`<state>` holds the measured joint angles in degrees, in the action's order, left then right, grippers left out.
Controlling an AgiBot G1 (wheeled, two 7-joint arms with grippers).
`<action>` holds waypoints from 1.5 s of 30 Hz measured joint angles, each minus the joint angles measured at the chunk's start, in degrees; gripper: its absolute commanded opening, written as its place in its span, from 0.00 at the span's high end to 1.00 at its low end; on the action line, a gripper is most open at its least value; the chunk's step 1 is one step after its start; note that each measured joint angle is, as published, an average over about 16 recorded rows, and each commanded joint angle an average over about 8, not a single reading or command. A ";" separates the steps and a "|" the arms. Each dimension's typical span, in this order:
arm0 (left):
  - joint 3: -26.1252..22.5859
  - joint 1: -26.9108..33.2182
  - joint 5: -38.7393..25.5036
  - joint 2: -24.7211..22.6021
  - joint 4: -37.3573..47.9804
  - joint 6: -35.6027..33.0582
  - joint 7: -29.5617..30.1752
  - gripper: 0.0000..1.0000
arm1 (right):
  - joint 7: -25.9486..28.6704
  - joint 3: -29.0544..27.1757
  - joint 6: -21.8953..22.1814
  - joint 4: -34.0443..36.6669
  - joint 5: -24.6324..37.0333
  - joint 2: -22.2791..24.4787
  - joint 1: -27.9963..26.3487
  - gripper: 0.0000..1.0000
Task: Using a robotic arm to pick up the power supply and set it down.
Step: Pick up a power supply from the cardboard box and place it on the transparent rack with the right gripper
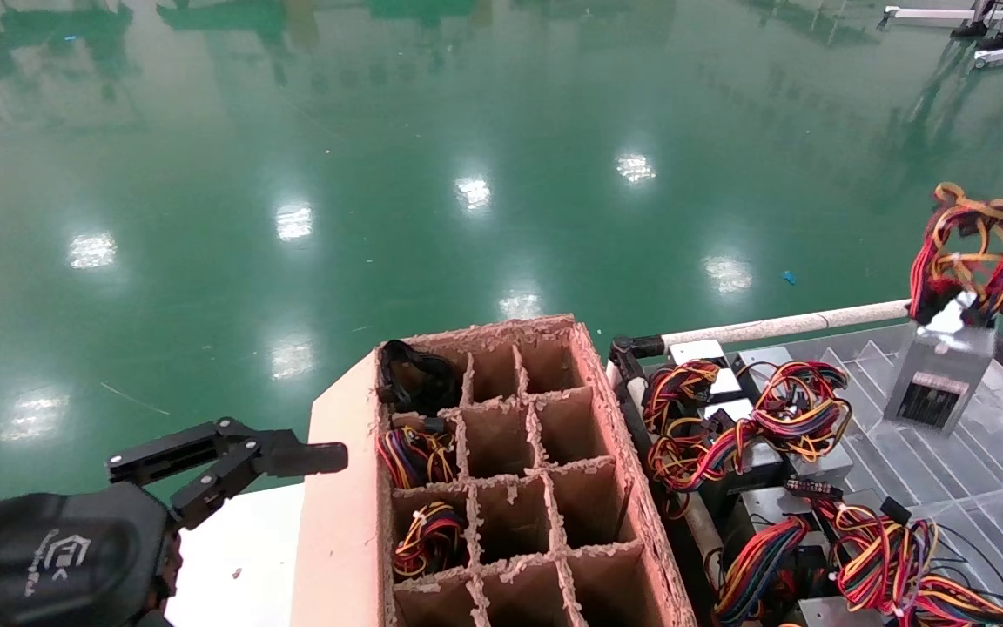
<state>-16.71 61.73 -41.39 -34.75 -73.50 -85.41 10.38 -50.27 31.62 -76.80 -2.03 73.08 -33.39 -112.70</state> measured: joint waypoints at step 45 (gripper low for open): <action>-0.15 0.03 0.11 0.06 0.00 0.07 -0.08 0.04 | -3.43 2.82 -4.29 3.05 4.03 0.50 4.66 1.00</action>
<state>-16.87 61.77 -41.28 -34.69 -73.50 -85.35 10.31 -53.70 34.43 -81.09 1.03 77.11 -32.89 -108.04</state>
